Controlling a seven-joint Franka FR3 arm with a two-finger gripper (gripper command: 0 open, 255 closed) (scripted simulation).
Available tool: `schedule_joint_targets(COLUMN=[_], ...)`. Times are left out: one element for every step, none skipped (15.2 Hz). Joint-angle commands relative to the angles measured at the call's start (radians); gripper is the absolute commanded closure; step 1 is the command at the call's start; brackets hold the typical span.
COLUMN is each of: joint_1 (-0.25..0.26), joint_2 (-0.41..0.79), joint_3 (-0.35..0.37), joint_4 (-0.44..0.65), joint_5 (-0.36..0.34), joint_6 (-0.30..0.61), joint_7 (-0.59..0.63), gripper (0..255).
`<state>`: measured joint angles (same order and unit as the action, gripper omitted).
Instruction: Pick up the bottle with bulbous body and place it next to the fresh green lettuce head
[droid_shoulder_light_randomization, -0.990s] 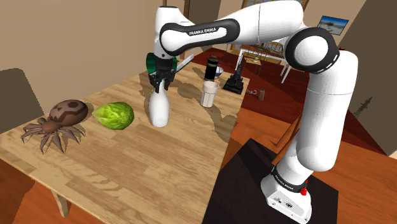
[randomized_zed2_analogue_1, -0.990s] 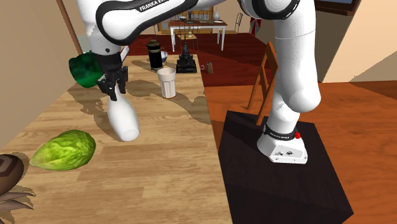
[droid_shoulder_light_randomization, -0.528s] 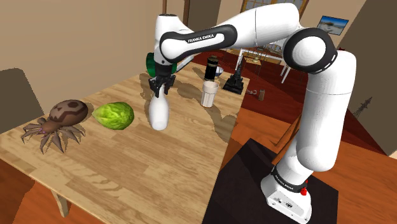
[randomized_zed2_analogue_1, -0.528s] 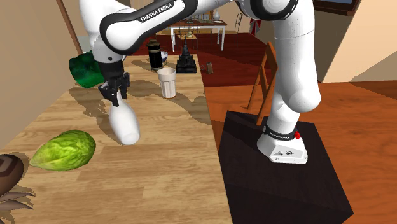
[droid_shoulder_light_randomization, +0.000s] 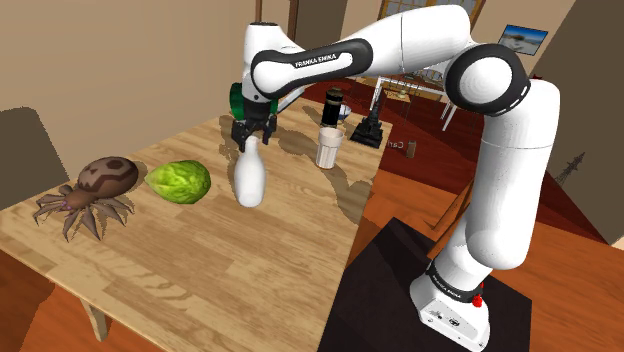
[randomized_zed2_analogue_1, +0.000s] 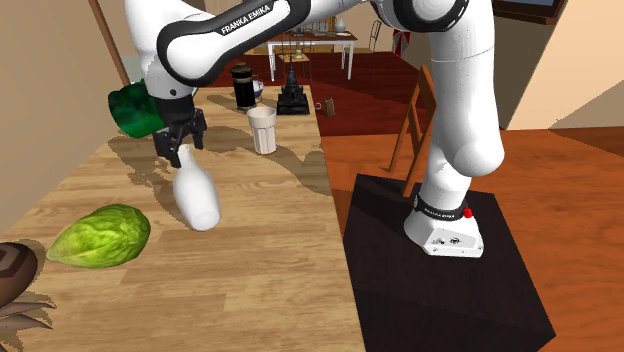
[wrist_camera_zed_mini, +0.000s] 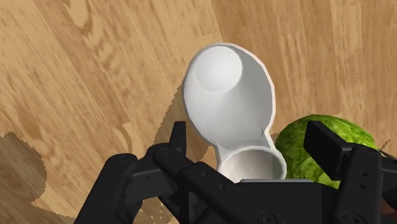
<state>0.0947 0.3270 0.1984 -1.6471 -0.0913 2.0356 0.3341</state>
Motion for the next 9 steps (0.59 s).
schedule_joint_targets(joint_1=[0.0, 0.0, 0.0, 0.0, 0.0, 0.0, 0.0, 0.0, 0.0], joint_2=[0.0, 0.0, -0.01, -0.02, -0.028, -0.033, -0.033, -0.034, -0.033], joint_3=[0.0, 0.0, 0.001, 0.002, 0.003, 0.004, 0.004, 0.004, 0.004], joint_4=[0.0, 0.001, 0.019, 0.04, 0.062, 0.081, 0.081, 0.08, 0.08], joint_5=[0.0, 0.0, 0.003, 0.006, 0.008, 0.009, 0.009, 0.009, 0.009], joint_6=[0.0, 0.0, -0.029, -0.059, -0.089, -0.113, -0.113, -0.113, -0.113], joint_7=[0.0, 0.0, -0.002, -0.004, -0.005, -0.006, -0.006, -0.006, -0.006], gripper=[0, 0, 0, 0, 0, 0, 0, 0, 0])
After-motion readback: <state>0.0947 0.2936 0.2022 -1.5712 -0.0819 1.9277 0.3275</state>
